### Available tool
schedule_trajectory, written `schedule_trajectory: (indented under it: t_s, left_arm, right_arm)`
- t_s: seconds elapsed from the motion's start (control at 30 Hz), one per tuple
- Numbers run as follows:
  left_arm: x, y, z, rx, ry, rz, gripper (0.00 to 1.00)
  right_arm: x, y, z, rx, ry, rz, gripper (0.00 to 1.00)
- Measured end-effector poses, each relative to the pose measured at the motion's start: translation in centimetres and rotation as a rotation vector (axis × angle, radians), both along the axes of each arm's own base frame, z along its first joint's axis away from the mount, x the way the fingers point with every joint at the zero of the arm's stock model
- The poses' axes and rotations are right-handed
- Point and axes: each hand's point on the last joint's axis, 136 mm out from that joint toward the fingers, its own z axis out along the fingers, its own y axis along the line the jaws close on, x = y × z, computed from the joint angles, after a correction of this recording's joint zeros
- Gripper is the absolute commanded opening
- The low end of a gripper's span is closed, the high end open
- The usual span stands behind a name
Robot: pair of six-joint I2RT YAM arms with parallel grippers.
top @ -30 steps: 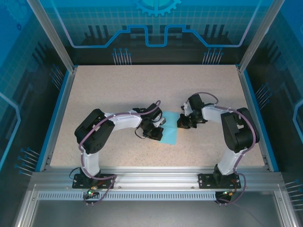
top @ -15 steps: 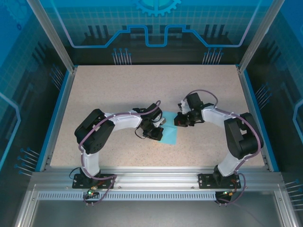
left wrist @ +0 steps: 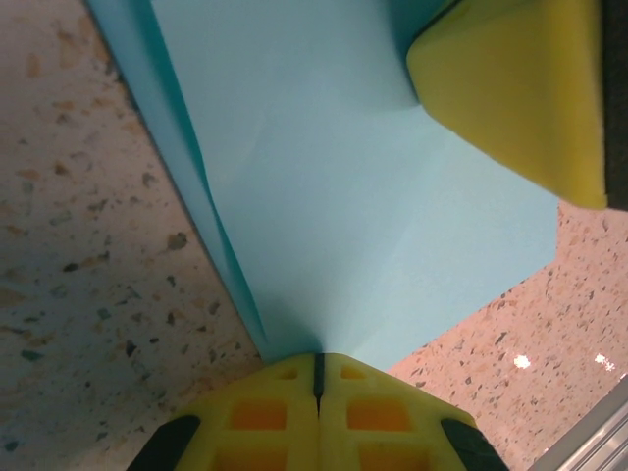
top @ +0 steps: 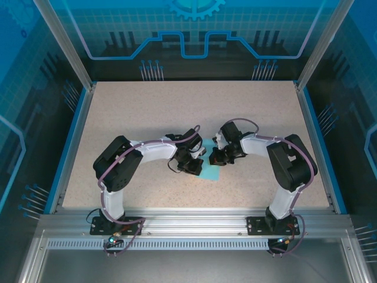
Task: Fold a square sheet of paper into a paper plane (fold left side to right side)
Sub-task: Fold the triangle a second time at the center of the table.
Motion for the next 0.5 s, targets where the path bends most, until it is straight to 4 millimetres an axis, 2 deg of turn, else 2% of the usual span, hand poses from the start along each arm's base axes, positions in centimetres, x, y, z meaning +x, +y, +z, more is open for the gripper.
schedule_trajectory:
  t_s: [0.13,0.3,0.4,0.5]
  left_arm:
    - [0.2,-0.4,0.8,-0.004,0.002,-0.005,0.02]
    - [0.6,-1.9,2.3,-0.041,-0.017,-0.024,0.02]
    - [0.9,-2.4,2.3,-0.045,-0.017,-0.028,0.02]
    - [1.0,-2.5,1.4,-0.033,-0.003,-0.028,0.02]
  right_arm:
    - [0.0,0.0,0.0,-0.003,0.004,0.000,0.00]
    - [0.0,0.0,0.0,-0.004,0.007,0.000,0.00]
    - [0.0,0.0,0.0,-0.004,0.007,0.000,0.00]
    - [0.0,0.0,0.0,-0.004,0.007,0.000,0.00]
